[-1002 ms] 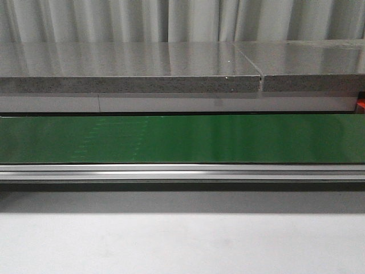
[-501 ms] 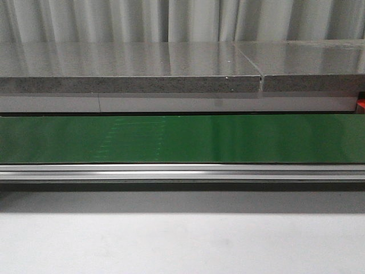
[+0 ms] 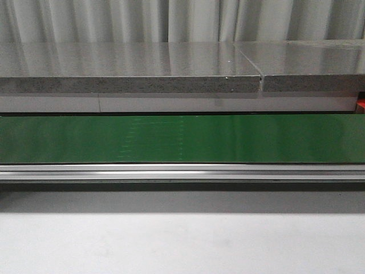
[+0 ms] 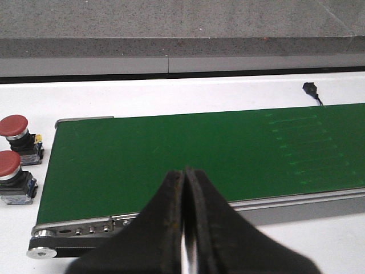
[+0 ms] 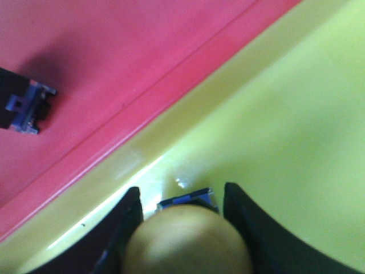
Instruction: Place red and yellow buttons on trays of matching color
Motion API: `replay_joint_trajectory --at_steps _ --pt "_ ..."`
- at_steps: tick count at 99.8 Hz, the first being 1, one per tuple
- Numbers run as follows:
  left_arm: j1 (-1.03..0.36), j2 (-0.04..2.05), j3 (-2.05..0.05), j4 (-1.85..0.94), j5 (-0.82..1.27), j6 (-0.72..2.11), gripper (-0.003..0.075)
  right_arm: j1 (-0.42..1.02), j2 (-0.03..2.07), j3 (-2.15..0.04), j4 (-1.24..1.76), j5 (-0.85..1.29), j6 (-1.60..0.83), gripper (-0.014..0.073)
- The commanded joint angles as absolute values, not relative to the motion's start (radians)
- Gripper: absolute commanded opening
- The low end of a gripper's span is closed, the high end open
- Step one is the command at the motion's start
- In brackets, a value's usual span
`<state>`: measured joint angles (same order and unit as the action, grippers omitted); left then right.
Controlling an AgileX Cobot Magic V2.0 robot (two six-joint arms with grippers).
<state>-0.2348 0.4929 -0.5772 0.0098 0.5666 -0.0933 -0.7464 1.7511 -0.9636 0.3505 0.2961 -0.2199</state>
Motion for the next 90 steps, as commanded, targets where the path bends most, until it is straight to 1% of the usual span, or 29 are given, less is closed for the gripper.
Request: replay_joint_trajectory --at_steps 1,13,20,27,32,52,70,90 --pt "-0.236 0.497 -0.604 0.007 0.486 -0.104 -0.0019 -0.755 1.721 -0.992 0.347 0.257 -0.225 0.0223" --pt "-0.236 0.497 -0.604 0.007 0.486 -0.104 -0.0019 -0.755 1.725 -0.992 0.347 0.257 -0.225 0.0384" --pt "-0.236 0.497 -0.604 0.007 0.486 -0.104 -0.0019 -0.755 1.725 -0.992 0.347 0.257 -0.225 0.0461" --pt "-0.236 0.497 -0.604 0.007 0.486 -0.104 -0.0019 -0.755 1.725 -0.992 0.347 0.254 -0.225 0.0511" --pt "-0.236 0.497 -0.604 0.007 0.486 -0.104 -0.0019 -0.755 1.725 -0.992 0.347 0.25 -0.225 0.0531" --pt "-0.236 0.497 -0.604 0.007 0.486 -0.104 -0.0019 -0.755 1.687 -0.993 0.356 0.236 -0.225 0.0543" --pt "-0.236 0.497 -0.604 0.007 0.486 -0.104 -0.0019 -0.749 1.599 -0.993 0.386 0.207 -0.225 0.0543" --pt "-0.236 0.497 -0.604 0.007 0.486 -0.104 -0.0019 -0.689 1.491 -0.993 0.409 0.216 -0.225 0.0543"
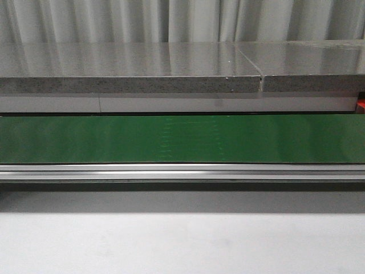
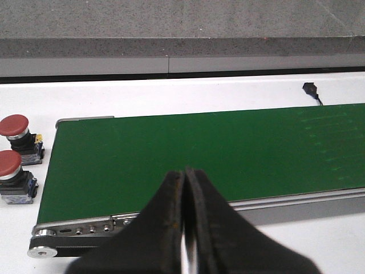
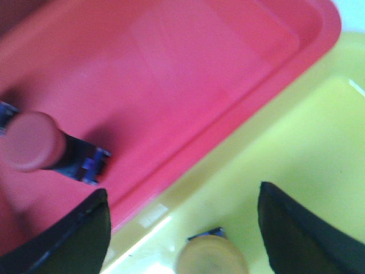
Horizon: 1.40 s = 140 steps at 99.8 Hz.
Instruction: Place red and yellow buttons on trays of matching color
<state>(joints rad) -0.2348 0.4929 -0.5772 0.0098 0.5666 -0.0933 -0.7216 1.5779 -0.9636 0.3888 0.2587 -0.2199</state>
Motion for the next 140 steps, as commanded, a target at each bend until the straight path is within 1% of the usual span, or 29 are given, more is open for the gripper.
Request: replay_joint_trajectory --at_steps 1,23,44,61,76,116,120,125,130,140 --pt "-0.236 0.497 -0.604 0.007 0.486 -0.104 -0.0019 -0.685 1.483 -0.993 0.409 0.216 -0.225 0.0543" --pt "-0.236 0.497 -0.604 0.007 0.486 -0.102 -0.0019 -0.536 1.331 -0.992 0.408 0.218 -0.24 0.0543" --pt "-0.236 0.497 -0.604 0.007 0.486 -0.102 -0.0019 -0.339 1.165 -0.989 0.407 0.227 -0.336 0.0542" --pt "-0.236 0.497 -0.604 0.007 0.486 -0.102 -0.0019 -0.216 1.057 -0.989 0.407 0.331 -0.388 0.0542" --pt "-0.236 0.497 -0.604 0.007 0.486 -0.102 -0.0019 -0.191 0.951 -0.951 0.403 0.401 -0.406 0.0542" --pt "-0.236 0.497 -0.604 0.007 0.486 -0.102 -0.0019 -0.191 0.577 -0.656 0.358 0.517 -0.409 0.0537" --pt "-0.236 0.497 -0.604 0.007 0.486 -0.102 -0.0019 -0.191 0.547 -0.631 0.358 0.518 -0.409 0.0516" --pt "-0.236 0.497 -0.604 0.007 0.486 -0.102 -0.0019 -0.191 0.515 -0.607 0.358 0.518 -0.409 0.0461" --pt "-0.236 0.497 -0.604 0.007 0.486 -0.102 -0.0019 -0.191 0.489 -0.587 0.358 0.519 -0.409 0.0379" --pt "-0.236 0.497 -0.604 0.007 0.486 -0.102 -0.0019 -0.191 0.455 -0.565 0.358 0.526 -0.409 0.0164"
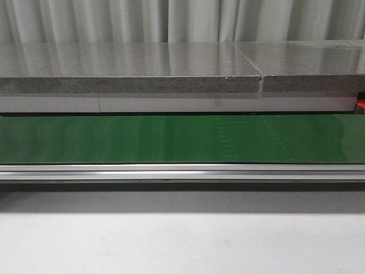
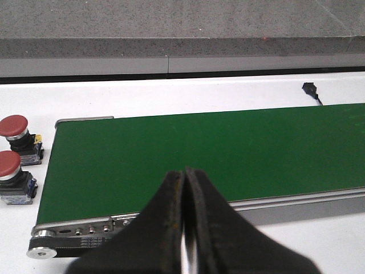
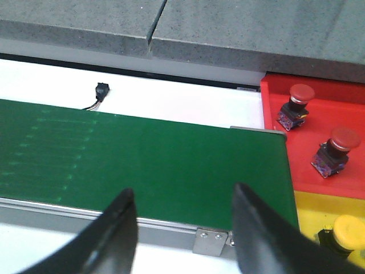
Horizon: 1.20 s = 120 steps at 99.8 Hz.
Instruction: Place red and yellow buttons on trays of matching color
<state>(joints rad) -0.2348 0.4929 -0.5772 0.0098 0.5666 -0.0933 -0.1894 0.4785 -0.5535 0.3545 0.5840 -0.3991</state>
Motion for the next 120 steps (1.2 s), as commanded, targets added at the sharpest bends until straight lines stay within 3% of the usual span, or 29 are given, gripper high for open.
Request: replay_joint_trajectory --at_steps 1,14,91,97,104,120 --pt "-0.236 0.497 -0.604 0.007 0.486 -0.102 -0.0019 -0.191 0.455 -0.565 0.358 0.528 -0.409 0.015" --pt "-0.236 0.497 -0.604 0.007 0.486 -0.102 -0.0019 -0.191 0.457 -0.563 0.358 0.531 -0.409 -0.0076" --pt "-0.236 0.497 -0.604 0.007 0.486 -0.102 -0.0011 -0.191 0.457 -0.563 0.358 0.531 -0.409 -0.0068" --pt "-0.236 0.497 -0.604 0.0 0.486 -0.102 0.0027 -0.191 0.457 -0.563 0.358 0.531 -0.409 -0.0068" --pt "-0.236 0.497 -0.604 0.0 0.486 -0.102 0.0124 -0.191 0.457 -0.563 0.358 0.531 -0.409 -0.0068" --pt "-0.236 0.497 -0.604 0.0 0.486 -0.102 0.0482 -0.191 0.457 -0.563 0.358 0.531 -0.409 -0.0068"
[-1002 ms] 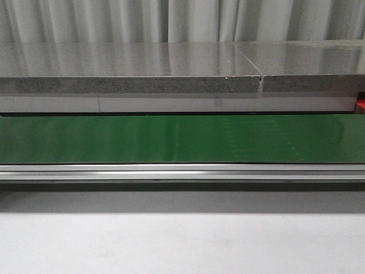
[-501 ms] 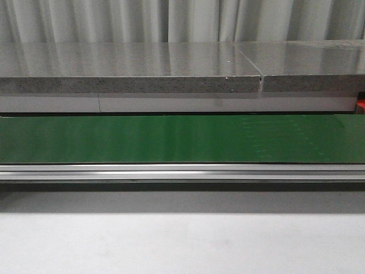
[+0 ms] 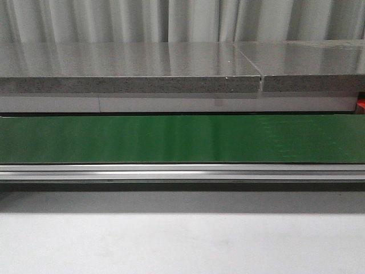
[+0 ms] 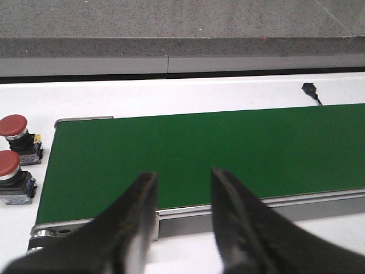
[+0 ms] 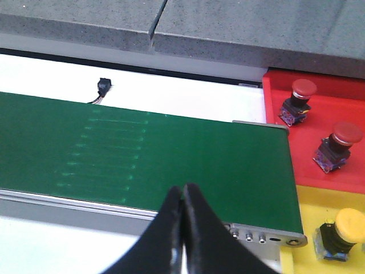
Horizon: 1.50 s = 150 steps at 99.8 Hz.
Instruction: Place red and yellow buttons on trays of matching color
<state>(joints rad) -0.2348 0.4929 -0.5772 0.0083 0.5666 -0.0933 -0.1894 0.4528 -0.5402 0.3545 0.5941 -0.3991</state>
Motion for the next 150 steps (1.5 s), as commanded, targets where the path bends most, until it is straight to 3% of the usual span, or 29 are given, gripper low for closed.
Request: replay_joint_trajectory --at_steps 1,7,15,35,50,66,89,150 --pt "-0.236 0.497 -0.604 0.0 0.486 -0.102 0.0513 -0.191 0.457 -0.563 0.358 0.531 -0.409 -0.0068" --pt "-0.236 0.497 -0.604 0.0 0.482 -0.102 0.062 -0.191 0.457 -0.563 0.358 0.531 -0.409 -0.0068" --pt "-0.236 0.497 -0.604 0.0 0.482 -0.102 0.0666 -0.191 0.457 -0.563 0.358 0.531 -0.409 -0.0068" --pt "-0.236 0.5 -0.608 0.022 0.48 -0.12 0.066 -0.191 0.457 -0.563 0.358 0.531 -0.409 -0.0068" --pt "-0.236 0.547 -0.668 0.167 0.501 -0.341 0.0659 -0.191 0.457 -0.563 0.358 0.531 -0.409 -0.0068" --pt "-0.236 0.689 -0.774 0.441 0.603 -0.641 0.0659 -0.191 0.457 -0.563 0.358 0.531 -0.409 -0.0068" --pt "-0.229 0.921 -0.906 0.581 0.652 -0.791 0.066 -0.191 0.457 -0.563 0.358 0.531 -0.409 -0.0068" --pt "0.101 1.356 -1.02 0.527 0.606 -0.821 0.066 -0.191 0.457 -0.563 0.358 0.531 -0.409 -0.0068"
